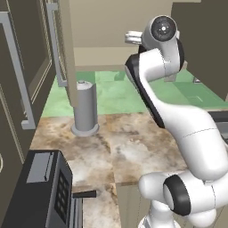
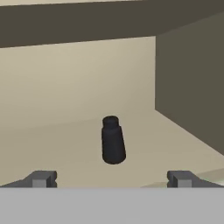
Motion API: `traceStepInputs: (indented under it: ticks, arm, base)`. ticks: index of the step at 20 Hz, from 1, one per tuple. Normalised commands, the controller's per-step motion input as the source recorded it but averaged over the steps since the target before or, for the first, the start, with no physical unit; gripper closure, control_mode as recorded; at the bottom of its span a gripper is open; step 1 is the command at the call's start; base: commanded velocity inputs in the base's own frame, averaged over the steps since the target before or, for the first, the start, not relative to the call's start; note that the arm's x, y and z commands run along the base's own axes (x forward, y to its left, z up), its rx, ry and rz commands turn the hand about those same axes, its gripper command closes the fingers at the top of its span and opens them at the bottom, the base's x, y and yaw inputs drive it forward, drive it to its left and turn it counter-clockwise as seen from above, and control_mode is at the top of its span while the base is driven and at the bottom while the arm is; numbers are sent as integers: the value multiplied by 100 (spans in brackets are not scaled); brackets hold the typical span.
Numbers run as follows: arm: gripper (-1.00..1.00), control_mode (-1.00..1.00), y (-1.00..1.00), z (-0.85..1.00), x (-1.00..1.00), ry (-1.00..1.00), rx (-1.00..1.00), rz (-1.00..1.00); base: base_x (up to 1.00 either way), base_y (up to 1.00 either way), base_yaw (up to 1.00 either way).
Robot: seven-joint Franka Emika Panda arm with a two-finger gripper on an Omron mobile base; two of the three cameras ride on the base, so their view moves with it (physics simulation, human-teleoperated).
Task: Move the ketchup and shaker from the cabinet to the dining counter.
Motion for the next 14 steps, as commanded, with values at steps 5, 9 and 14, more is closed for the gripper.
traceStepInputs:
  ticks: [5,9,14]
  arm:
    - [-100,-100,-2,0,27,0,0,1]
    - [-100,-100,0,0,28,0,0,0]
    - [-100,-100,-17,-4,18,0,0,1]
  base:
    - [0,0,0]
    - [0,0,0]
    - [0,0,0]
